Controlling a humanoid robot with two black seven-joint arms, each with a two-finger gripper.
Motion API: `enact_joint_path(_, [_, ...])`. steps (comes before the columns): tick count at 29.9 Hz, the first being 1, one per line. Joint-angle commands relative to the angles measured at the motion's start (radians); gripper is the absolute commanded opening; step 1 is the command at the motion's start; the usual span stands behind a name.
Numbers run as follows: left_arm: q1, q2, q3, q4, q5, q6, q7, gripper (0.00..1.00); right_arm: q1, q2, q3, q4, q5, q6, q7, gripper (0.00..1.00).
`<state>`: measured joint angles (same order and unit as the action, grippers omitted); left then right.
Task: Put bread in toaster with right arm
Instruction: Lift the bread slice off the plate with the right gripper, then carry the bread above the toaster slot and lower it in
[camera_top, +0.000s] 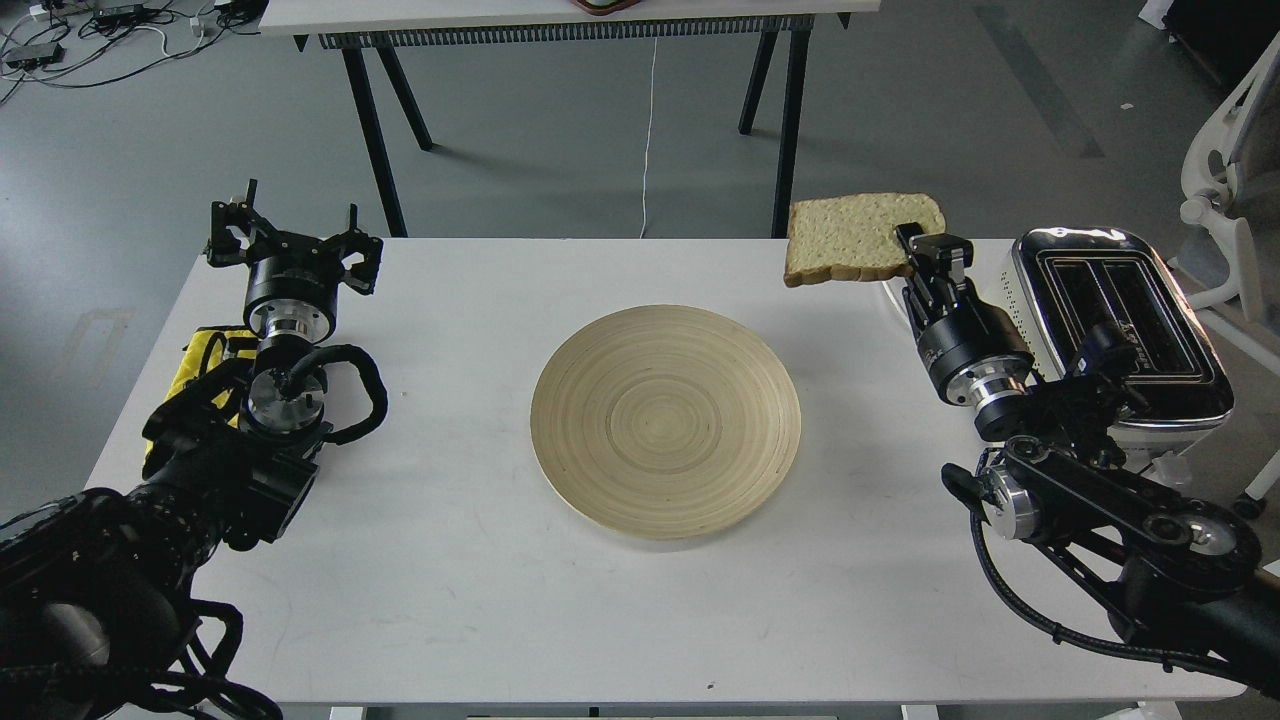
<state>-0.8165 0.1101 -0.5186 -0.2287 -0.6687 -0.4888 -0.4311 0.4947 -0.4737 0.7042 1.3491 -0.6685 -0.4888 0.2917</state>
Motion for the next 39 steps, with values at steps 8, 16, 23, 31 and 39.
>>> enact_joint_path(8, [-0.001,0.000,0.000,0.000,0.000,0.000,0.000,1.00,-0.036,-0.472,0.074,0.139,0.007,0.000,0.001,0.00])
enact_joint_path(16, [0.000,0.000,0.000,0.000,0.000,0.000,0.000,1.00,-0.103,-0.750,-0.066,0.134,-0.013,0.012,0.075,0.00])
enact_joint_path(23, [0.000,0.000,0.000,0.000,0.000,0.000,0.000,1.00,-0.094,-0.798,-0.169,0.117,-0.141,0.016,0.083,0.00])
enact_joint_path(31, [0.000,0.000,0.000,0.000,0.000,0.000,0.000,1.00,-0.087,-0.781,-0.192,0.045,-0.207,0.058,0.077,0.00])
enact_joint_path(39, [0.000,0.000,0.000,0.000,0.000,0.000,0.000,1.00,-0.050,-0.747,-0.192,-0.013,-0.260,0.125,0.078,0.00])
